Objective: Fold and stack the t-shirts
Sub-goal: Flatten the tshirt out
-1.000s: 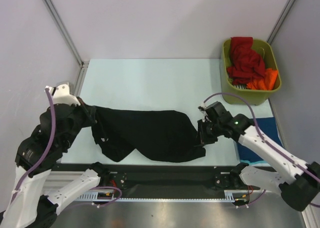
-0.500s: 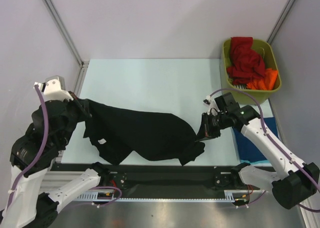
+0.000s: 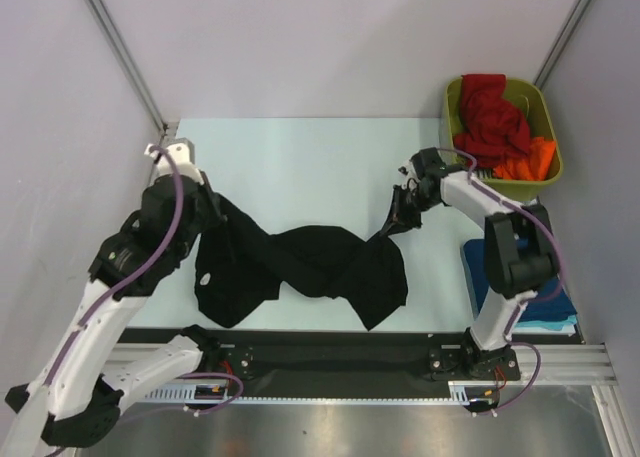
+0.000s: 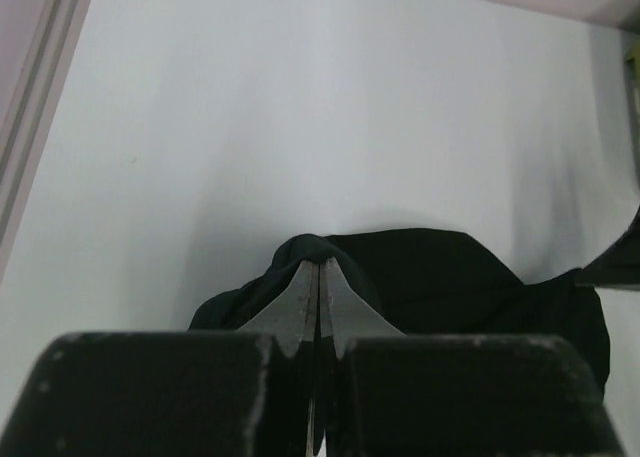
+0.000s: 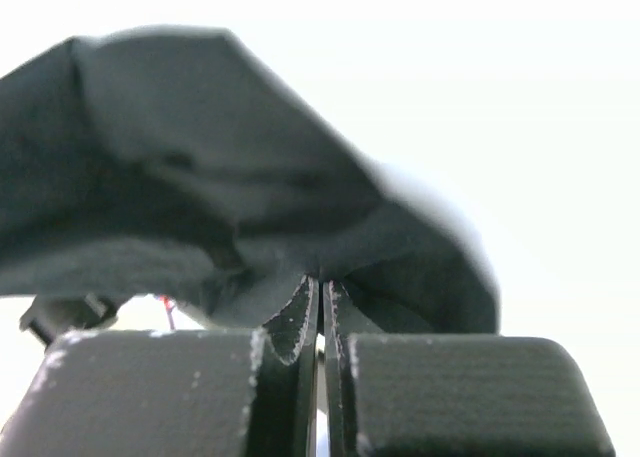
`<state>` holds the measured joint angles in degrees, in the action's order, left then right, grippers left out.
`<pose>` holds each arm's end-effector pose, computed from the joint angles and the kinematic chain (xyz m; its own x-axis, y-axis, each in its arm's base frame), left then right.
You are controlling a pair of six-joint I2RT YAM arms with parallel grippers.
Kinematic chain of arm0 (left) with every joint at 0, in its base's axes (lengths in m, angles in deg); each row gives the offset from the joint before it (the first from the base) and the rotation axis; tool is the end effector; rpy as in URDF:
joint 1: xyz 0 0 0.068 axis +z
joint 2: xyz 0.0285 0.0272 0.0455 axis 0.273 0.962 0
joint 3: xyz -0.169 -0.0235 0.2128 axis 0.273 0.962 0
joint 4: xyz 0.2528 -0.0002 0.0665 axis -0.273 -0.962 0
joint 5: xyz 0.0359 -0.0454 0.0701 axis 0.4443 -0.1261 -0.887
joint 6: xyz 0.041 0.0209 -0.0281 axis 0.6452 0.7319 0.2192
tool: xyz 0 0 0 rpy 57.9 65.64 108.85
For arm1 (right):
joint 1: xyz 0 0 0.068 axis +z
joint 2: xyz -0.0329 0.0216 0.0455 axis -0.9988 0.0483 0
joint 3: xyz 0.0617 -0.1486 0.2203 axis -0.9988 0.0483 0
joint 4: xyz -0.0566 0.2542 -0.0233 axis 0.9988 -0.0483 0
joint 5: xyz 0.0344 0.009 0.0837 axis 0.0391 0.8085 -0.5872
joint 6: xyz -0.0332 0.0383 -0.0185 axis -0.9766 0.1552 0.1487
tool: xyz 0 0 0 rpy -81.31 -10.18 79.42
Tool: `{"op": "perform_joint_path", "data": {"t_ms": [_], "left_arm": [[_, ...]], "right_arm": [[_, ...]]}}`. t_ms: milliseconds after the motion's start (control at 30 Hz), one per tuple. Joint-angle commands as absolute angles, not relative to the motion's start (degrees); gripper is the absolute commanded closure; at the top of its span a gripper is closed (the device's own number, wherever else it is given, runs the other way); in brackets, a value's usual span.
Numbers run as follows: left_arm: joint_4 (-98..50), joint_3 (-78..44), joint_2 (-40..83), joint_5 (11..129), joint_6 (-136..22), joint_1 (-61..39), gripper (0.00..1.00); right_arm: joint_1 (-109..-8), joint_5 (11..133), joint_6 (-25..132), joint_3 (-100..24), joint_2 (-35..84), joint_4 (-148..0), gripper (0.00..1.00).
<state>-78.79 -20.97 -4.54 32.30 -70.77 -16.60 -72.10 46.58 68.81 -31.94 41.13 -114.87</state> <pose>0.1216 -0.0565 0.4324 -0.3724 -0.2023 -0.9058 -0.0701 0.9793 -0.1899 0.3184 0.1061 0.2143 -0.9904 0.0595 -0.1250 -0.0278 0.7990 0.6007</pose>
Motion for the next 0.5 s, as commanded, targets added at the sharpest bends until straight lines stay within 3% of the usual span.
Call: {"op": "perform_joint_path", "data": {"t_ms": [0,133,167,267,333,467], "left_arm": [[-70.89,-19.71,-1.26,33.46,-67.14,-16.06,1.0],[-71.32,-21.02,3.22,32.75,-64.77,-15.27,1.0],[-71.67,-21.03,3.84,33.36,-64.68,-15.27,1.0],[-70.97,-19.02,3.06,34.86,-65.37,-15.18,1.0],[-70.88,-17.0,1.56,36.44,-66.17,-15.18,1.0],[-72.63,-14.88,-0.99,38.2,-69.06,-15.18,1.0]], "right_arm": [[-72.2,52.49,66.59,-41.65,48.79,-112.55,0.97],[-71.94,60.59,63.78,-55.53,57.25,-122.46,0.74],[-71.85,62.17,63.26,-55.91,56.21,-123.36,0.61],[-71.42,67.98,62.37,-51.38,47.99,-124.51,0.43],[-71.5,68.7,62.55,-46.62,43.39,-124.95,0.34],[-69.84,62.47,65.52,-32.13,29.16,-122.85,0.34]]}}
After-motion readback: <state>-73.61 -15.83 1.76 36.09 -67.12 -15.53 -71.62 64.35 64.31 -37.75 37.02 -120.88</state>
